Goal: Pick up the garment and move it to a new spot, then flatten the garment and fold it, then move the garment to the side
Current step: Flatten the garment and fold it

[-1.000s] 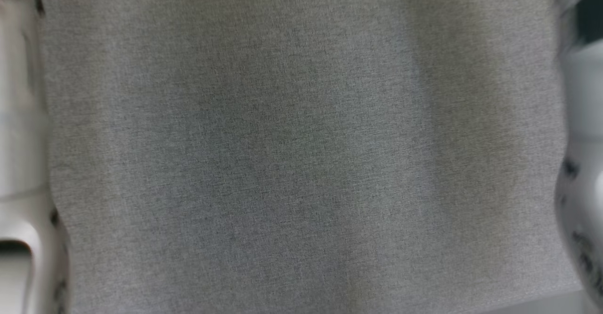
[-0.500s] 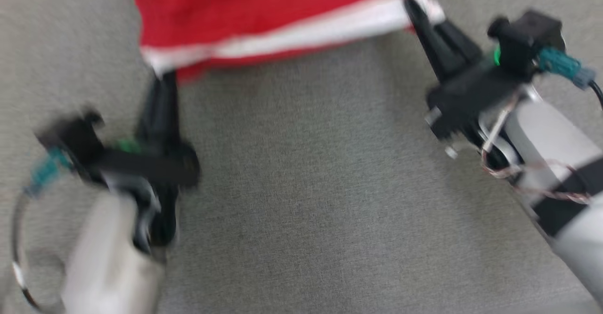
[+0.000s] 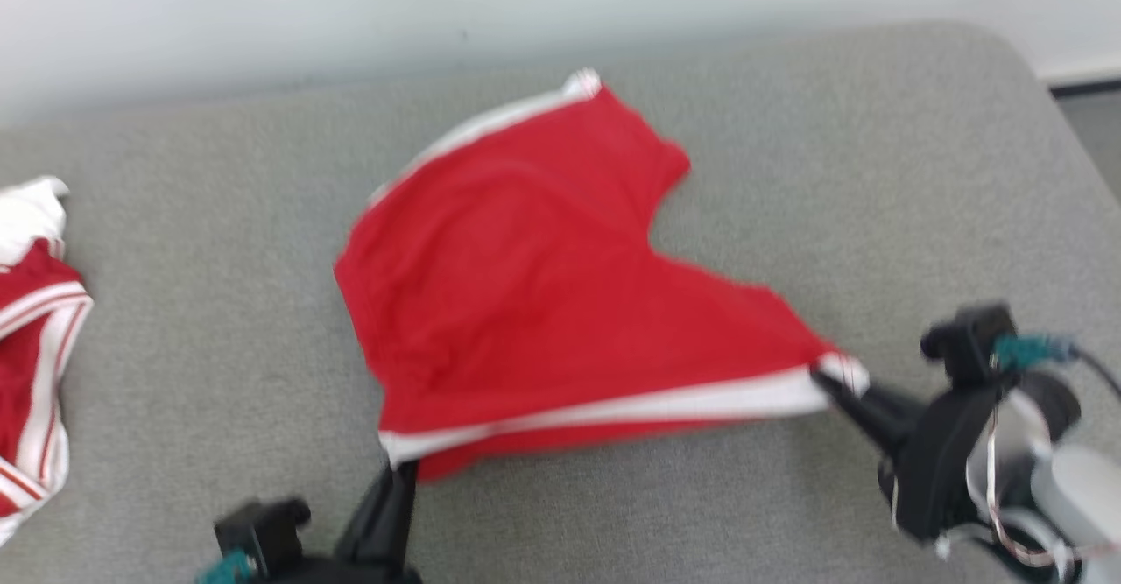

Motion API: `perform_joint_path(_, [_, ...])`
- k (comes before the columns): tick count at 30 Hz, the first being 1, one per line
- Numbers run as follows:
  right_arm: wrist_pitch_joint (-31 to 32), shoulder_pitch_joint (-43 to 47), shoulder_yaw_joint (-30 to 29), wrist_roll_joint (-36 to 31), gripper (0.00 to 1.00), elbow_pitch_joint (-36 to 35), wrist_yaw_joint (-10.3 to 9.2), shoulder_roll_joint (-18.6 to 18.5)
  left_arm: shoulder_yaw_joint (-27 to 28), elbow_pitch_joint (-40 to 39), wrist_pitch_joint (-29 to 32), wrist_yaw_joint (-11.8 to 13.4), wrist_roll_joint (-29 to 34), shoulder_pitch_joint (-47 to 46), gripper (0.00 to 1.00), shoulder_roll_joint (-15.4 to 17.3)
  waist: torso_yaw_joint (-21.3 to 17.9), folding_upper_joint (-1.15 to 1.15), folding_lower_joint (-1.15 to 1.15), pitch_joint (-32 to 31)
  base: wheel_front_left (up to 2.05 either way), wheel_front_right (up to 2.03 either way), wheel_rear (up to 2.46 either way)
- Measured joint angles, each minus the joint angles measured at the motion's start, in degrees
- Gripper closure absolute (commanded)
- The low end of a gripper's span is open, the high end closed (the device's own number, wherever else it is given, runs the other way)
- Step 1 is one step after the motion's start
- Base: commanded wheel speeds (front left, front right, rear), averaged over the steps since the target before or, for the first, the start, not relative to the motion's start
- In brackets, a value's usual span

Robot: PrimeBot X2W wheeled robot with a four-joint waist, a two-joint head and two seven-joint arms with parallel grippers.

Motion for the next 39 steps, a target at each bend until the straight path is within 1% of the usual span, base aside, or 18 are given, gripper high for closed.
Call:
perform_joint_path(1, [0.0, 0.0, 0.0, 0.0, 1.0, 0.0, 0.0, 0.0, 0.0, 0.0, 0.0, 0.0, 0.0, 0.0, 1.0, 0.0, 0.0, 0.0, 0.0, 0.0, 0.0, 0.0, 0.0])
perform_joint_path(4, [2.9, 6.1, -1.4, 0.9, 1.0, -1.4, 0.0, -0.1, -1.2, -1.5, 1.1, 0.6, 0.4, 4.4, 1.0, 1.0, 0.2, 0.0, 0.0, -2.7, 0.0, 0.0, 0.0])
perform_joint_path(11, [9.3, 19.1, -7.4, 1.7, 1.0, -4.9, 0.0, 0.3, -3.0, -7.6, 5.5, 0.8, -1.2, 12.8, 1.0, 3.3, 1.1, 0.01, 0.0, -7.2, 0.0, 0.0, 0.0])
perform_joint_path(13, [11.4, 21.9, -9.8, 0.6, 1.0, -6.1, 0.01, 0.7, -3.2, -9.5, 6.5, 1.3, -1.5, 14.4, 1.0, 4.1, 1.4, 0.01, 0.0, -7.8, 0.0, 0.0, 0.0])
perform_joint_path(15, [13.1, 23.6, -11.8, -2.0, 1.0, -7.8, 0.02, 1.1, -3.3, -11.2, 7.1, 1.8, -1.6, 15.1, 1.0, 4.5, 1.9, 0.01, 0.01, -8.0, 0.0, 0.0, 0.0])
perform_joint_path(19, [14.2, 23.6, -15.0, -6.7, 1.0, -11.3, 0.01, 3.3, -3.2, -14.1, 8.2, 2.1, -2.9, 15.2, 1.0, 4.5, 2.5, 0.01, 0.02, -7.8, 0.0, 0.0, 0.0])
perform_joint_path(23, [14.8, 18.8, -15.4, -11.1, 1.0, -13.0, 0.0, 4.6, -2.2, -15.6, 8.6, 2.5, -3.5, 12.2, 1.0, 4.3, 3.0, 0.02, 0.02, -7.1, 0.0, 0.0, 0.0])
perform_joint_path(27, [13.4, 10.5, -14.5, -13.3, 1.0, -11.5, 0.0, 6.8, -1.5, -15.6, 10.2, 3.2, -3.6, 7.2, 1.0, 3.9, 3.6, 0.02, 0.02, -5.9, 0.0, 0.0, 0.0])
perform_joint_path(33, [11.1, -3.0, -10.0, -12.3, 1.0, -2.9, -0.01, 8.3, -2.0, -11.5, 13.4, 4.2, -3.2, -1.7, 1.0, 2.8, 5.1, 0.02, 0.03, -3.3, 0.0, 0.0, 0.0])
perform_joint_path(37, [9.0, -10.8, -6.1, -10.6, 1.0, 3.7, -0.01, 8.6, -2.1, -8.4, 13.5, 4.2, -3.2, -7.3, 1.0, 0.5, 6.5, 0.02, 0.03, -1.1, 0.0, 0.0, 0.0])
perform_joint_path(39, [7.9, -14.7, -4.3, -10.2, 1.0, 6.9, -0.01, 8.8, -2.0, -6.5, 13.2, 4.7, -2.6, -9.8, 1.0, 0.3, 7.2, 0.02, 0.03, 0.2, 0.0, 0.0, 0.0])
